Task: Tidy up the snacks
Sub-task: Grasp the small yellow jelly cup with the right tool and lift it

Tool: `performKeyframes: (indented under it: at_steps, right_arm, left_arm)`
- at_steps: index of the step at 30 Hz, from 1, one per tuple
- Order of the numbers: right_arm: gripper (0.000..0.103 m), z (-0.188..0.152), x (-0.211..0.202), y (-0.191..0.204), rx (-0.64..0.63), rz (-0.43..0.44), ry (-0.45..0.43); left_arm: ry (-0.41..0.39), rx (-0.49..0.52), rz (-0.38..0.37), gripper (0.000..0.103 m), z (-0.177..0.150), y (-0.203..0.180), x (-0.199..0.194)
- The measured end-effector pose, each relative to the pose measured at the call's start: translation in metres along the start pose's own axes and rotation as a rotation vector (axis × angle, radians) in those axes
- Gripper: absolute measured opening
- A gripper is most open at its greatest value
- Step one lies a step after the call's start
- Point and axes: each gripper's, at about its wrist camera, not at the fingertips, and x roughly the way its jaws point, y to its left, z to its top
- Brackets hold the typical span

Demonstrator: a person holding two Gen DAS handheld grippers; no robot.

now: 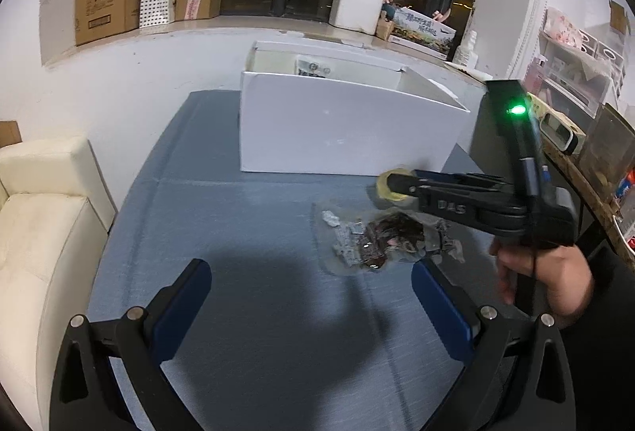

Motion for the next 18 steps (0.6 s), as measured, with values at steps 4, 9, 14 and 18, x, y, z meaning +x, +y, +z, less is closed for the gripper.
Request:
performKeyframes:
  at_steps: [4,9,14,18]
  right_arm:
    - [0.034,-0.002,-0.027,-0.016,0.011,0.006,-0.036]
    - [0.034,-0.013,-0.067,-0.038,0.059,0.019,-0.092]
    - [0.034,-0.041,-0.108,-0.057,0.074,-0.006,-0.125]
    - [0.034,-0.063,-0.129,-0.073,0.117,-0.015,-0.13]
  left_arm:
    - [0.008,0.03,-0.014,0.103,0.004,-0.015,0.007]
    - [0.037,0.064,-0.059,0.103,0.006,-0.042,0.02]
    - [0.09,0.143,-0.089,0.103,0.008,-0.08,0.046]
    - [0.12,0.222,-0.081,0.103,0.009,-0.114,0.072]
